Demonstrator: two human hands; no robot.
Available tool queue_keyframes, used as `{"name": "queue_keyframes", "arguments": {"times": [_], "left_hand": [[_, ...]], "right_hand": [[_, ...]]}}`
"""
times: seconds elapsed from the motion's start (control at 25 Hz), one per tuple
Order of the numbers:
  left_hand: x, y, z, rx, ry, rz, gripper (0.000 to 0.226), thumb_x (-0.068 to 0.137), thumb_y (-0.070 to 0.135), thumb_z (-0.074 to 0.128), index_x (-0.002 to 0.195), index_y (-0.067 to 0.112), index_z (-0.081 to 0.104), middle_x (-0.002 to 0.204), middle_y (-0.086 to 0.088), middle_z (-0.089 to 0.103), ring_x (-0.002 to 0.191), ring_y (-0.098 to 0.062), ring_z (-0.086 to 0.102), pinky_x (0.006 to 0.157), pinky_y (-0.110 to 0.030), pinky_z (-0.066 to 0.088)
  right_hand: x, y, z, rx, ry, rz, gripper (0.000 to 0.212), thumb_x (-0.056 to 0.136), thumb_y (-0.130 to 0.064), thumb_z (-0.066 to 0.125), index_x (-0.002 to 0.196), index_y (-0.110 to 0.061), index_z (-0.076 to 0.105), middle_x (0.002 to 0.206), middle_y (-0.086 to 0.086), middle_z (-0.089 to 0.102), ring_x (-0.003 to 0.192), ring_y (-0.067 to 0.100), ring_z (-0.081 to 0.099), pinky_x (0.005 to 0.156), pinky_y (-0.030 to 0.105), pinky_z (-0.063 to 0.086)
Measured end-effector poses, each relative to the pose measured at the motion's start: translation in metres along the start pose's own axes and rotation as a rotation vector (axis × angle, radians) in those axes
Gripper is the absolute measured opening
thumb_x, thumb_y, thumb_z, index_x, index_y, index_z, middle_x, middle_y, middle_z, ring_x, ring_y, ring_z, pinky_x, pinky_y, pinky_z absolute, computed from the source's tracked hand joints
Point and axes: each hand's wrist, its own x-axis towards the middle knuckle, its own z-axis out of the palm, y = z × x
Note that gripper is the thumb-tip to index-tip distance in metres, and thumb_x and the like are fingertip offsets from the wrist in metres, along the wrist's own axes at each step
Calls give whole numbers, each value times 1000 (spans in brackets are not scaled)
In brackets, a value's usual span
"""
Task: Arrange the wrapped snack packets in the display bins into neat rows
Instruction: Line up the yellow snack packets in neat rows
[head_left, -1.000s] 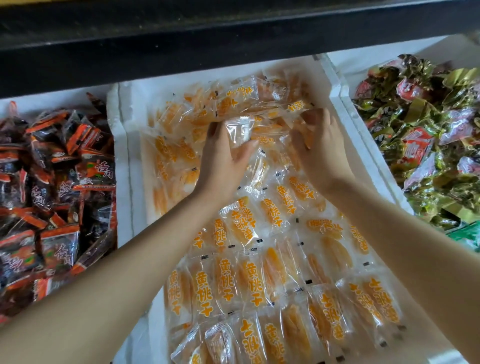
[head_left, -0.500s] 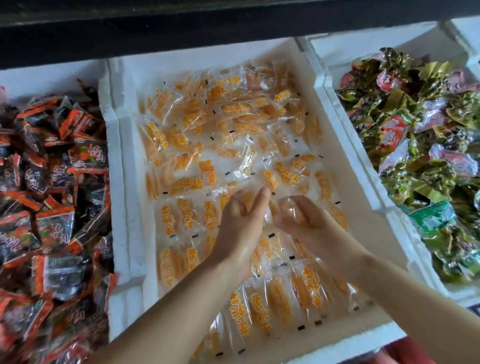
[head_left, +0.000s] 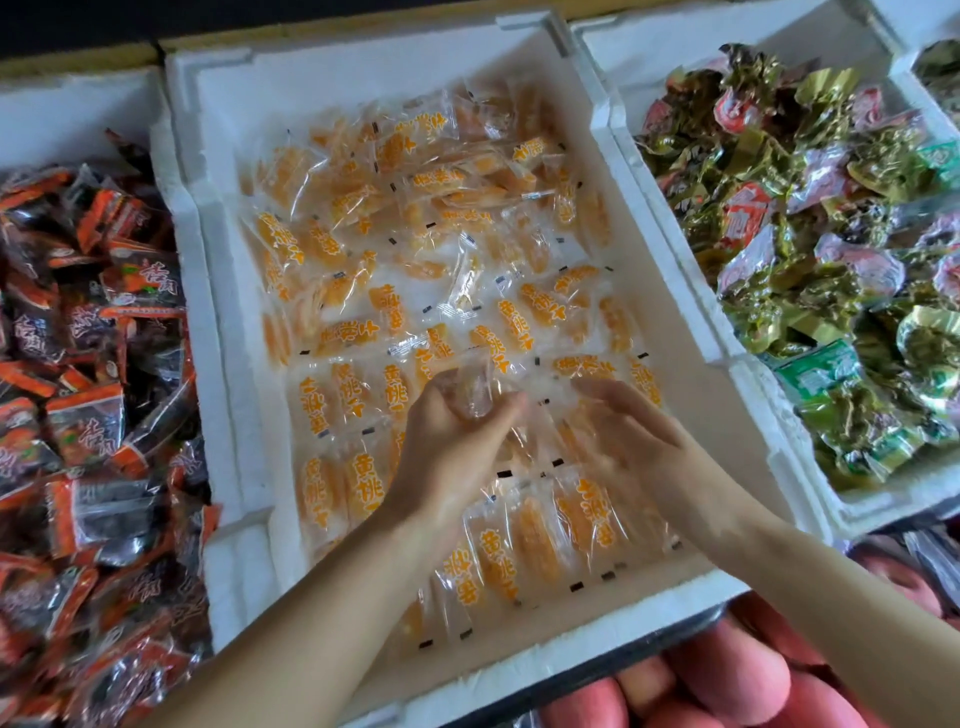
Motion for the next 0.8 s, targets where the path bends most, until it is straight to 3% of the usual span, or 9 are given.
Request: {"name": "queue_keyframes", "arguments": {"times": [0.08,0.2,0.32,0.44,0.52,0.64,0.72,0.8], "left_hand": [[-2,-3,-8,-19,13,16,34,81,21,73,111,17,59,96,2,68,82,-6,67,68,-25,54],[-6,-10,-18,19,23,28,30,79,25,74,105,27,60,111,2,66,106,-13,61,87,-32,47],[-11,-18,-21,33,17,45,26,81,19,73,97,32,57,106,2,66,100,-10,62,84,-27,47],[-16,-24,-22,48,16,49,22,80,17,74,89,29,58,80,11,66,75,3,63,71,-16,49],[-20,-27,-22,42,1,9,21,79,19,75,90,26,58,76,10,66,78,-6,65,74,-21,49],[-26,-30,-21,35,-91,-37,25,80,23,74,101,19,62,89,3,69,90,-13,66,79,-26,45],[-28,-30,-21,57,-148,-41,28,80,25,75,103,13,65,90,1,71,87,-11,66,80,-28,44],[-31,-28,-18,98,-197,-44,27,78,28,76,95,9,68,78,-1,71,77,-12,67,78,-35,49]], "right_hand": [[-4,21,1,-224,102,3,27,95,-18,49,122,-24,48,87,-14,56,72,6,54,62,14,42],[-9,51,10,-420,113,42,29,92,-15,55,121,-14,50,82,-14,55,78,10,55,73,22,46],[-8,58,12,-503,135,15,24,89,-18,60,113,-16,55,77,-17,56,80,9,58,77,28,50],[-8,56,11,-545,124,37,24,90,-21,61,112,-18,53,82,-12,60,79,11,60,72,26,50],[-10,57,12,-679,103,28,27,91,-24,59,115,-18,49,97,-3,62,87,17,60,76,31,50],[-17,52,11,-873,150,-46,33,90,-31,59,119,-23,46,108,-8,54,96,14,57,74,27,46],[-23,46,11,-690,171,-169,29,89,-28,60,116,-24,49,100,-13,55,88,6,57,72,20,45],[-33,34,16,-277,67,-167,25,87,-22,63,109,-28,53,91,-16,60,78,0,59,69,15,47]]}}
